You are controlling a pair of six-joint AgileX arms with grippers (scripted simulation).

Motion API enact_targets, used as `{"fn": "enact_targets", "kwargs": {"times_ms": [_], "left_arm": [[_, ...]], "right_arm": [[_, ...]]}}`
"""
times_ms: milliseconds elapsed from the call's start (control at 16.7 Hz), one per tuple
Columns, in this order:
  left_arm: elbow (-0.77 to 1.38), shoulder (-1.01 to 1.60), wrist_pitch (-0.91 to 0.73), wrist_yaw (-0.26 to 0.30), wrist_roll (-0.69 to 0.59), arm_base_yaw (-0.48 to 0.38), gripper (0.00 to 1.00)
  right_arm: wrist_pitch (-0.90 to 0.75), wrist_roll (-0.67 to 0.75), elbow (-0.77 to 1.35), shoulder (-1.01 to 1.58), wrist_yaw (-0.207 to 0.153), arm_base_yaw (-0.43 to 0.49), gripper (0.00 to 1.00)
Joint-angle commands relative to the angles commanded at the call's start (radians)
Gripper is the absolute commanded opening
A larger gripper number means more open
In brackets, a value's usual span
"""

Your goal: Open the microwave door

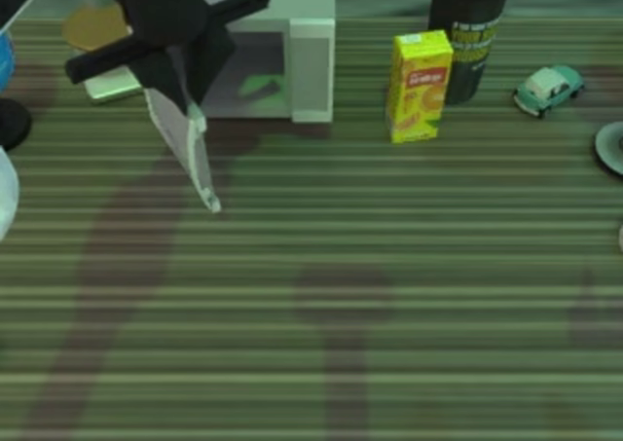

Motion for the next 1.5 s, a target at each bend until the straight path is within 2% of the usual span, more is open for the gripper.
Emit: {"fn": "enact_targets", "kwargs": {"times_ms": [240, 660, 1500], "left_arm": [[-0.001, 0.002, 0.007, -0.001, -0.002, -0.004, 0.00], [-0.129, -0.030, 0.099, 0.000, 0.000, 0.001, 0.00], [-0.134, -0.031, 0.103, 0.000, 0.000, 0.001, 0.00]], "right_arm": [[0.000, 0.000, 0.000, 0.000, 0.000, 0.000, 1.00], [0.000, 0.000, 0.000, 0.000, 0.000, 0.000, 1.00], [0.000, 0.000, 0.000, 0.000, 0.000, 0.000, 1.00]]}}
